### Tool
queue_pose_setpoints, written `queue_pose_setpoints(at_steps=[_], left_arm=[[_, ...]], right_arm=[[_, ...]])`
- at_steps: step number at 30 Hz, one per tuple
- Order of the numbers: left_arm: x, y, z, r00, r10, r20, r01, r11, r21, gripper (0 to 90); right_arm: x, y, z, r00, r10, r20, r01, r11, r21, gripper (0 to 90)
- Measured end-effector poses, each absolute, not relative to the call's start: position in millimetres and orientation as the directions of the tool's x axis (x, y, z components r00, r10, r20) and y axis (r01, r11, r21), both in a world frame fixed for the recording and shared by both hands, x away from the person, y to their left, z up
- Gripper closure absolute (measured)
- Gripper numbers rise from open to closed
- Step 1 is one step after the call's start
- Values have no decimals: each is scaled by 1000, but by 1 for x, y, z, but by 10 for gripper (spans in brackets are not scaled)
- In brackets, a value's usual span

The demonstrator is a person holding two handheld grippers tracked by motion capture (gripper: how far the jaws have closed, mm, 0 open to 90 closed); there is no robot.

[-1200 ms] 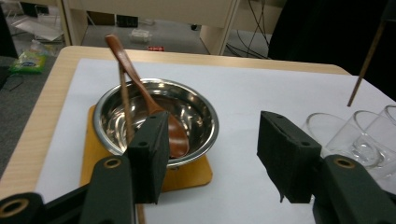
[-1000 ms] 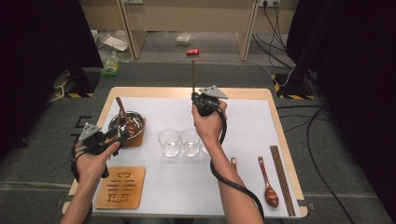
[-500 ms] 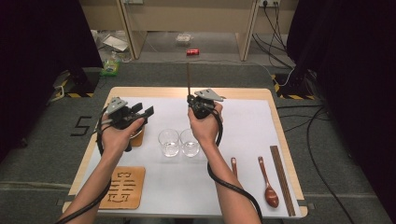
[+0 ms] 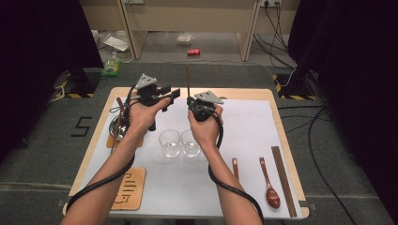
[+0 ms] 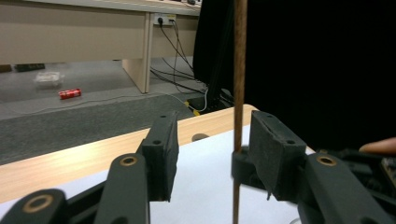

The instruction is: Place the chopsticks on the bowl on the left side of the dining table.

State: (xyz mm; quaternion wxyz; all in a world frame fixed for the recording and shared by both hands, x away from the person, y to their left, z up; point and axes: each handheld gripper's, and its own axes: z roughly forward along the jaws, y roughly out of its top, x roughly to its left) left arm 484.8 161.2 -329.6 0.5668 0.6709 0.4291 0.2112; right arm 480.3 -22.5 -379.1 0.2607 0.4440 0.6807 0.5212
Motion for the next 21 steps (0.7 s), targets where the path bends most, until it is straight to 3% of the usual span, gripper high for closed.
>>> queue_pose_setpoints(at_steps=[8, 21], left_arm=[[496, 143, -334, 564, 800, -205, 357, -13, 934, 597], [504, 135, -337, 562, 787, -255, 388, 21, 921, 827]], right_arm=[[479, -21, -381, -478, 872, 107, 329, 65, 942, 857], [476, -18, -380, -488, 867, 103, 321, 68, 944, 857]])
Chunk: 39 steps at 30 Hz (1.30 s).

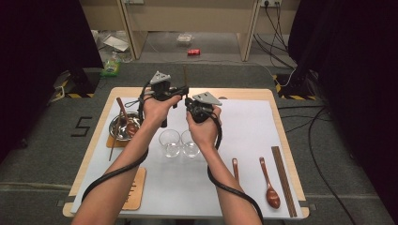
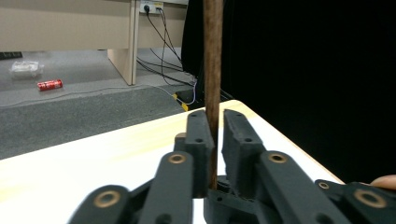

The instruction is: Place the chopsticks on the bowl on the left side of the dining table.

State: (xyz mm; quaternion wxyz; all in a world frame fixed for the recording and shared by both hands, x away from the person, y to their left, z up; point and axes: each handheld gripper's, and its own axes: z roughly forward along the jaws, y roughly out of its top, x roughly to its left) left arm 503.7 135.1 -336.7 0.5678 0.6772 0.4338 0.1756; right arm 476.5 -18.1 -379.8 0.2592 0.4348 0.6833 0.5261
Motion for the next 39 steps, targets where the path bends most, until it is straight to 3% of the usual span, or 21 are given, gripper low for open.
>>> queue_pose_setpoints(at_steps=[6, 11, 15, 39], left_arm=[[504, 138, -340, 559, 782, -275, 392, 43, 919, 845], [504, 143, -336, 542, 806, -240, 357, 37, 933, 845], [502, 151, -332, 526, 815, -242, 343, 57, 938, 845], [480, 212, -321, 435, 874, -215, 309, 79, 948, 844]], right_arm=[[475, -19, -381, -488, 868, 89, 317, 82, 945, 836], [472, -22, -376, -498, 863, 85, 321, 93, 943, 678], [466, -30, -372, -496, 865, 79, 314, 94, 945, 630], [447, -114, -389, -429, 902, 52, 401, 139, 905, 572]])
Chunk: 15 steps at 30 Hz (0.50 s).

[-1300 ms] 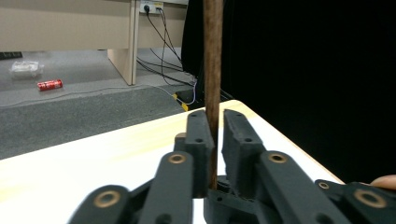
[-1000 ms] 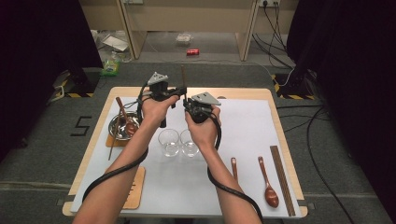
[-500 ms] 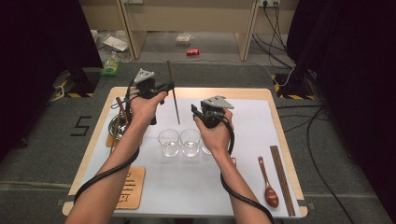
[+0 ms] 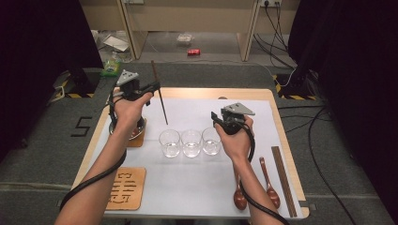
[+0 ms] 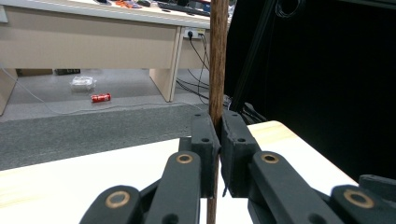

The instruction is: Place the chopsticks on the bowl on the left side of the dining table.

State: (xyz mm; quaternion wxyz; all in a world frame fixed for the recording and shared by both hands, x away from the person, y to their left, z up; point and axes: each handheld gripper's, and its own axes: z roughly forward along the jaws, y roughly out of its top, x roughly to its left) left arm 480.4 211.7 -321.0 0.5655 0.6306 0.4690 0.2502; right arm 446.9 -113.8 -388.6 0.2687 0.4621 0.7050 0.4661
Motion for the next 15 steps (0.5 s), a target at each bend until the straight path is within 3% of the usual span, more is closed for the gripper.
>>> queue_pose_setpoints(at_steps=[15], left_arm=[[461, 234, -321, 399, 894, -202, 311, 75, 947, 844]], right_arm=[[433, -158, -405, -365, 930, 48, 438, 126, 890, 563]])
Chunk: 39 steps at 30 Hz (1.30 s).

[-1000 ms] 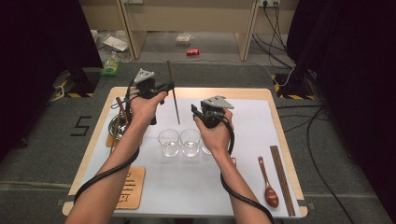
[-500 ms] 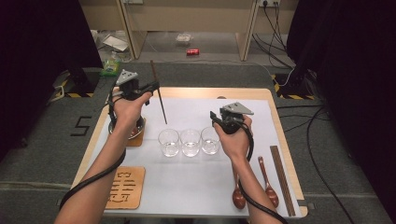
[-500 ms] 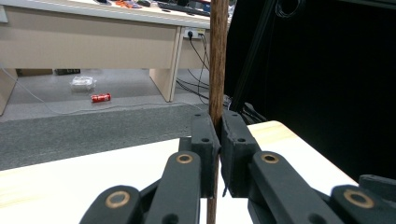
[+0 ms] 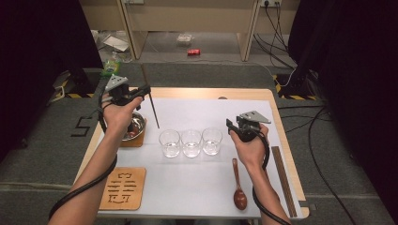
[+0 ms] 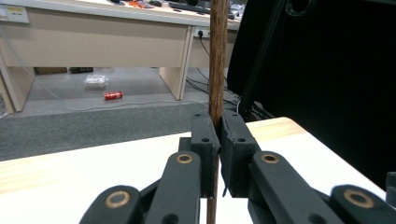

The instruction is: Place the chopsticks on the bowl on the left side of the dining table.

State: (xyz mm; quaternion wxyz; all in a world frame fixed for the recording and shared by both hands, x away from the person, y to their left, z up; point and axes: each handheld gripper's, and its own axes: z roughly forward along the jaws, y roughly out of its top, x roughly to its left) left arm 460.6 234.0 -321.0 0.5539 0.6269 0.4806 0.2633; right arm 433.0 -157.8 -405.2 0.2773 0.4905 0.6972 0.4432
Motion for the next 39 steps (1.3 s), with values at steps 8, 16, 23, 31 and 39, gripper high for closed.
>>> queue_pose_setpoints(at_steps=[8, 16, 23, 31, 39], left_arm=[[451, 244, -321, 397, 896, -201, 309, 76, 948, 844], [445, 251, -325, 385, 903, -190, 310, 68, 948, 843], [440, 254, -326, 385, 904, -189, 308, 67, 949, 843], [432, 261, -332, 373, 907, -194, 316, 73, 946, 844], [422, 268, -333, 367, 910, -195, 318, 74, 945, 843]], right_arm=[[425, -172, -414, -339, 939, 49, 421, 105, 901, 537], [422, -179, -421, -330, 943, 44, 404, 99, 909, 476], [416, -185, -423, -323, 945, 39, 402, 100, 910, 524], [405, -194, -432, -311, 949, 57, 417, 82, 905, 544], [394, -203, -444, -298, 953, 61, 426, 76, 902, 550]])
